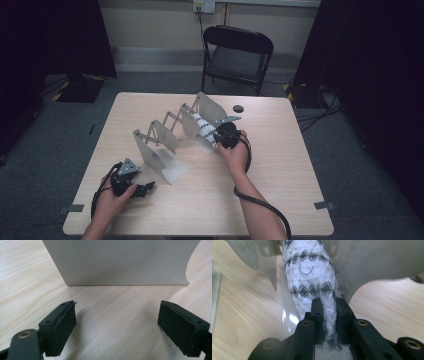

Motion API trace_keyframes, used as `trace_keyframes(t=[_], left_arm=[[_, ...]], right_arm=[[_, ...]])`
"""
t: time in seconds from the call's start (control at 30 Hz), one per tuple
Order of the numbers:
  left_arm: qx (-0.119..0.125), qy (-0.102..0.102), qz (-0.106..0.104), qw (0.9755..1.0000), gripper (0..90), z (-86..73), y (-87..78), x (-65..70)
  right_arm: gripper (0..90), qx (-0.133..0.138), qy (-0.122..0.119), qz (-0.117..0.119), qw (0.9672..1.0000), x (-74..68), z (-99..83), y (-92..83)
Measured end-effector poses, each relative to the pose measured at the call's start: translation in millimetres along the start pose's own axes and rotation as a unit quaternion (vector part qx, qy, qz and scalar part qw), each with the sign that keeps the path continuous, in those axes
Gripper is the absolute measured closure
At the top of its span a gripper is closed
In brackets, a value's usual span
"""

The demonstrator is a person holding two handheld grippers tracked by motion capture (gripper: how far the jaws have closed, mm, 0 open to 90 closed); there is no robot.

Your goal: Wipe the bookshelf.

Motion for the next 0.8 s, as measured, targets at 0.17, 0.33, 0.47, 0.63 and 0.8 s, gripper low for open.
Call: trace_keyframes(t=[0.17, 0.33, 0.47, 0.63, 0.8], left_arm=[[0.000, 0.000, 0.000, 1.0000, 14.6, 0.0, 0.0, -0.1], [0.000, 0.000, 0.001, 1.0000, 14.6, 0.1, 0.0, 0.0], [0.000, 0.000, 0.001, 1.0000, 14.6, 0.1, 0.0, -0.1], [0.000, 0.000, 0.001, 1.0000, 14.7, 0.1, 0.0, -0.1], [0.000, 0.000, 0.001, 1.0000, 14.6, 0.1, 0.0, 0.0]], right_arm=[[78.1, -0.019, -0.002, 0.009, 0.9998, -2.5, -16.5, 7.9], [77.8, -0.032, -0.022, 0.014, 0.9991, -11.5, -31.9, 10.9], [77.6, -0.033, -0.034, 0.020, 0.9987, -18.3, -40.1, 6.3], [77.3, -0.031, -0.040, 0.033, 0.9982, -24.1, -53.2, -5.7], [77.2, -0.028, -0.043, 0.043, 0.9978, -28.1, -63.9, -16.0]])
Point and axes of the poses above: each handheld gripper's, and its own axes: y roughly forward along the jaws, z roughly out of its top, x roughly to its right, the point moved 6 cm from there along y, roughly forward along the jaws, and after that the axes turned 6 degrees about z, right-handed, at the moved point
